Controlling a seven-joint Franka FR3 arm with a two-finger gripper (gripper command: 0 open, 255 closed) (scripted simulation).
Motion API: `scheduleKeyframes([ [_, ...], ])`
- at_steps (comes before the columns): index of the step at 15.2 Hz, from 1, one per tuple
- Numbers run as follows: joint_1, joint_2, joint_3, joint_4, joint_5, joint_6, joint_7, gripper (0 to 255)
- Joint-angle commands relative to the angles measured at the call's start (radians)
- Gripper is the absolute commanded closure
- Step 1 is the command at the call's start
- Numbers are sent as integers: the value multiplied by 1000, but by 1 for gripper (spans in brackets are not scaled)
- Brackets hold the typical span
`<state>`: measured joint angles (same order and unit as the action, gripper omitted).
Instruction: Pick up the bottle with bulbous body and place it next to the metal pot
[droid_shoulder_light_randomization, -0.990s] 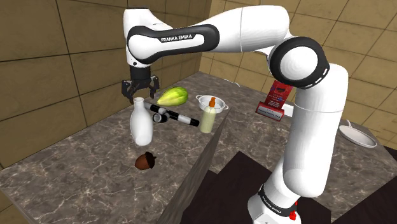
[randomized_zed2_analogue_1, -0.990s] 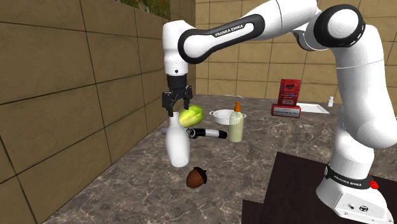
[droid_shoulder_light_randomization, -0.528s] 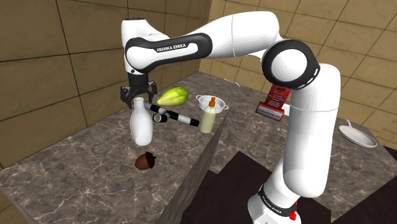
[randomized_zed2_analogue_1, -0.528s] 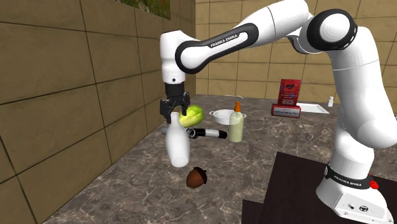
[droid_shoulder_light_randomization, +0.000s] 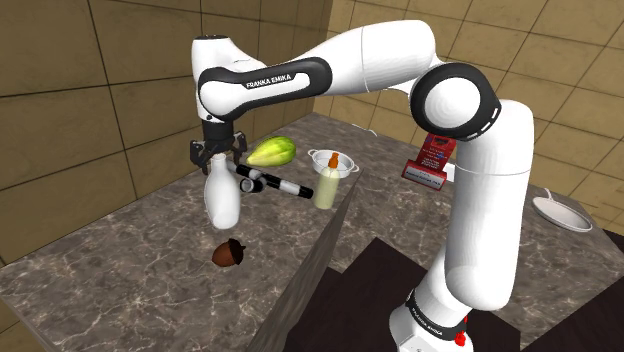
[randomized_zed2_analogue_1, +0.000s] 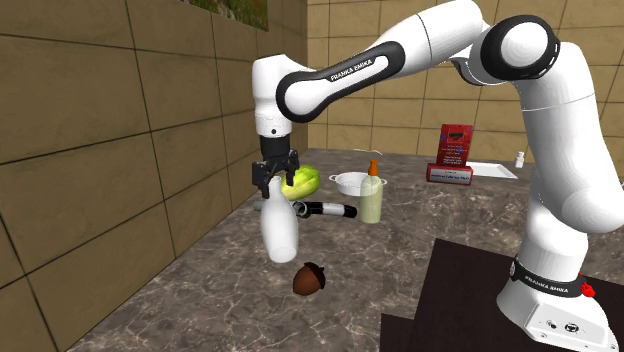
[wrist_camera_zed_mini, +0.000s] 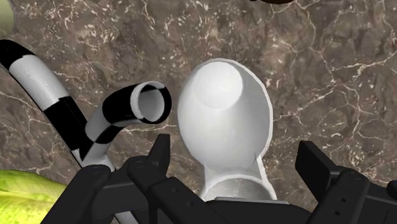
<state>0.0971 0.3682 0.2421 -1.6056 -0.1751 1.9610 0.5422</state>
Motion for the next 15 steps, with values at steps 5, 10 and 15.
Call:
scheduleKeyframes([
  [5, 0, 0, 0, 0, 0, 0, 0, 255],
  [10, 0, -1, 0, -1, 0, 1, 0, 255],
  [15, 0, -12, 2, 37, 5, -48, -6, 255],
])
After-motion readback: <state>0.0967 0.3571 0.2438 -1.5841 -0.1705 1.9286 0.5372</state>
